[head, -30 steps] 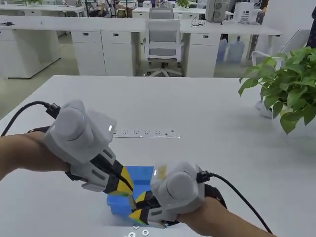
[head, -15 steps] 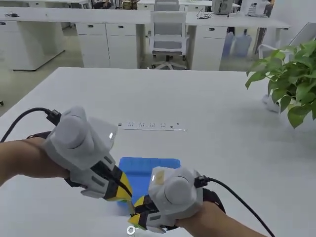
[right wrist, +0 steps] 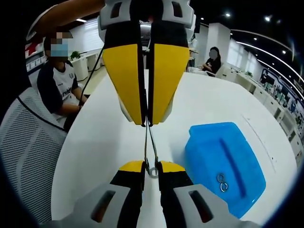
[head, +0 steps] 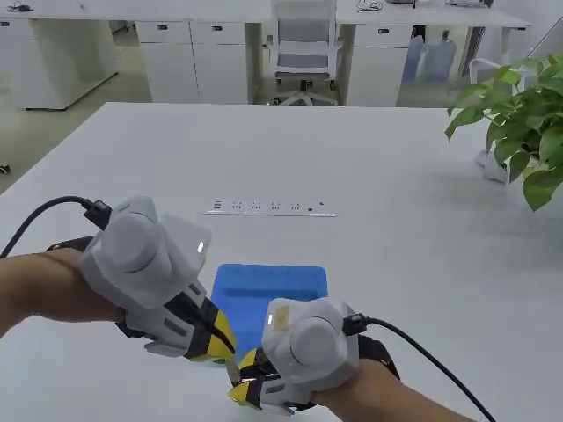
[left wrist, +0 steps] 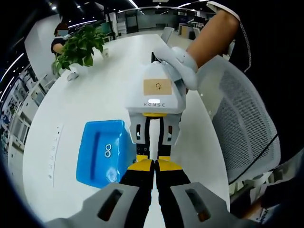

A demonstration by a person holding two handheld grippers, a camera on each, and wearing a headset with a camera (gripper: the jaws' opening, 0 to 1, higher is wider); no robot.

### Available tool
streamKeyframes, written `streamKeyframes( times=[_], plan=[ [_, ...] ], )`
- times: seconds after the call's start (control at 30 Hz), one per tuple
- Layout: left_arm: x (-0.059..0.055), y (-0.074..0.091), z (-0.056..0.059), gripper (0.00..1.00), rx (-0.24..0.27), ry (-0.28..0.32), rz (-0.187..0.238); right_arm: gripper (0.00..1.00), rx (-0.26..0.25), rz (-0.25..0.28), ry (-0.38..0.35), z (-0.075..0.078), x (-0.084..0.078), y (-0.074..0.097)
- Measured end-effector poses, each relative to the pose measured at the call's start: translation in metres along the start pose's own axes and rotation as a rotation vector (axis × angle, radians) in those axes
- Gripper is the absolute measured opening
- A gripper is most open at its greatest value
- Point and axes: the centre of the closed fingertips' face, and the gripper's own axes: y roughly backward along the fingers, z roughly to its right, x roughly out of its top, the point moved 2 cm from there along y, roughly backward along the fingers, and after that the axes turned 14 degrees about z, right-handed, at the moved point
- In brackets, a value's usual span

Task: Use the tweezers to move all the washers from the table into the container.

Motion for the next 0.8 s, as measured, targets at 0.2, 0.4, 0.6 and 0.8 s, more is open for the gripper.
streamKeyframes(
  times=[0.2, 0.4, 0.6, 0.8],
  plan=[
    [-0.0053, -0.0025, -0.0009, 0.05, -0.007, -0.001, -0.012, 0.12, 0.0, -0.003, -0.006, -0.0007, -0.0039, -0.0031],
    [-0.0086, -0.0045, -0.0012, 0.05, -0.011, 0.0, -0.024, 0.13, 0.001, -0.003, -0.017, -0.0008, -0.0064, -0.0064],
    [-0.0086, -0.0059, -0.002, 0.05, -0.012, 0.005, -0.02, 0.13, 0.001, 0.002, -0.024, -0.001, -0.0068, -0.0079],
    [-0.008, -0.0063, -0.0032, 0.05, -0.01, 0.011, -0.015, 0.13, 0.0, 0.0, -0.025, -0.0009, -0.0075, -0.0072]
  ],
)
